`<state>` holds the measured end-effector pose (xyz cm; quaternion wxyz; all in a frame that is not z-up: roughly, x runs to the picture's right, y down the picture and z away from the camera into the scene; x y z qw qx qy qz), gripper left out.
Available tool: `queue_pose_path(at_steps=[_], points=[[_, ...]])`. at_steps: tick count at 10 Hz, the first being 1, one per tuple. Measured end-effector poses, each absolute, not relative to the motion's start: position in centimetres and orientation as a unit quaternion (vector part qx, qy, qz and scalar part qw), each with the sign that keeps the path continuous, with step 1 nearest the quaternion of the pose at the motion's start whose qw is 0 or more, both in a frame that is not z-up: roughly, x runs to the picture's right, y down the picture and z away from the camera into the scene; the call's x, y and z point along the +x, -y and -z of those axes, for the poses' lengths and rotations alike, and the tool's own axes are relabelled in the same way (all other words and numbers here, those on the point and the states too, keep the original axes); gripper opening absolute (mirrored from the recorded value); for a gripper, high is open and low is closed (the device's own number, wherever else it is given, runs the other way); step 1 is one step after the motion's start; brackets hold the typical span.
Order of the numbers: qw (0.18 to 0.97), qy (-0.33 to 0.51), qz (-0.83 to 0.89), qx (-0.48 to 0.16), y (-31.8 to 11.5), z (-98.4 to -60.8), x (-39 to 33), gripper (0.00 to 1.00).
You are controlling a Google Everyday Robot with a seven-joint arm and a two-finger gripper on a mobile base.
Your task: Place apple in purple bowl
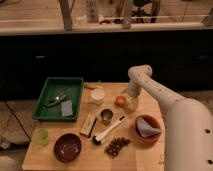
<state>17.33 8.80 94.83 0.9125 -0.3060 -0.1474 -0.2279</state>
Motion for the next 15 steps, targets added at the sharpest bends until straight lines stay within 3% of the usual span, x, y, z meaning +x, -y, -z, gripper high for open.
queue_pose_path(at_steps=[15], points=[[0.908, 0.152, 0.25, -0.299, -8.74, -94.95, 17.86, 0.8]])
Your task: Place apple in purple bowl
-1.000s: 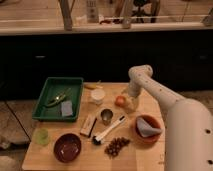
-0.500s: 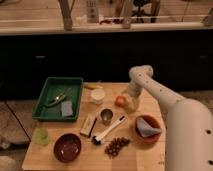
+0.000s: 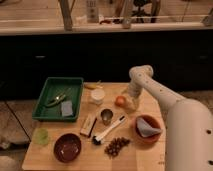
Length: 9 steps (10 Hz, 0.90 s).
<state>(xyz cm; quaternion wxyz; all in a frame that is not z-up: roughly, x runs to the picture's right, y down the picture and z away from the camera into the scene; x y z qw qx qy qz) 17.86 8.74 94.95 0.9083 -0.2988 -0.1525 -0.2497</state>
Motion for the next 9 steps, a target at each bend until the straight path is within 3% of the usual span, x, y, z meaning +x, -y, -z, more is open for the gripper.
queue_pose_path(at_steps=[9], points=[[0.885, 0.213, 0.313, -0.27, -7.9, -93.0, 14.1, 0.8]])
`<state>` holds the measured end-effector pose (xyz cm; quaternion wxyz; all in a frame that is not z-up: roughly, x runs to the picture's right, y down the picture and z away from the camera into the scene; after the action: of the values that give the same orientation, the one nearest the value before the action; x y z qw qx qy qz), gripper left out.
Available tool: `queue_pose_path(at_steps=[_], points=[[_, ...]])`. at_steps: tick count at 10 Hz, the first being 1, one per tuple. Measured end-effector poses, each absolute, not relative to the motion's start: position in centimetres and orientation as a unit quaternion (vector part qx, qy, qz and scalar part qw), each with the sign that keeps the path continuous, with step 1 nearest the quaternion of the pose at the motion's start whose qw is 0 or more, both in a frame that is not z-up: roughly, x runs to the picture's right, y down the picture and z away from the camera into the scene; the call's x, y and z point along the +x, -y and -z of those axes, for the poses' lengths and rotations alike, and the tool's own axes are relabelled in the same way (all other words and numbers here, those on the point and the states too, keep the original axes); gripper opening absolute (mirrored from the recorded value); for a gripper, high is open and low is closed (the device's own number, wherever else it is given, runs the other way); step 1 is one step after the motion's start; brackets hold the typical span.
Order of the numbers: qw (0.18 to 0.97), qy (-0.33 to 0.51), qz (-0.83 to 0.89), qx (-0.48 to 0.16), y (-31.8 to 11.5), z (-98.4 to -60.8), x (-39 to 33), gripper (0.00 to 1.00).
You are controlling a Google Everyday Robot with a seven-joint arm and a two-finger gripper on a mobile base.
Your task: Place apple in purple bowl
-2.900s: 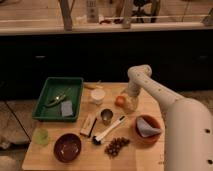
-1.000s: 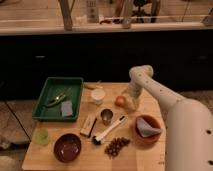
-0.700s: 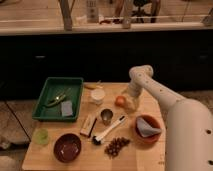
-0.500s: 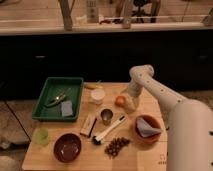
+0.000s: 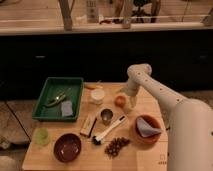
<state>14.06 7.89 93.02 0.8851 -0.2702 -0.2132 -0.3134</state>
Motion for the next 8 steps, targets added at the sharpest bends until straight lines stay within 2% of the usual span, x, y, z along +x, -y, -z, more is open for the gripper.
queue_pose_path(at_steps=[1, 2, 7, 8], points=[[0.88, 0.222, 0.321, -0.27, -8.1, -92.8, 13.6, 0.8], [0.876, 0.228, 0.329, -0.271, -8.4, -92.4, 13.2, 0.75], [0.87, 0.234, 0.343, -0.266, -9.3, -91.6, 12.8, 0.27], [0.87, 0.234, 0.345, -0.264, -9.2, -91.6, 12.7, 0.15]])
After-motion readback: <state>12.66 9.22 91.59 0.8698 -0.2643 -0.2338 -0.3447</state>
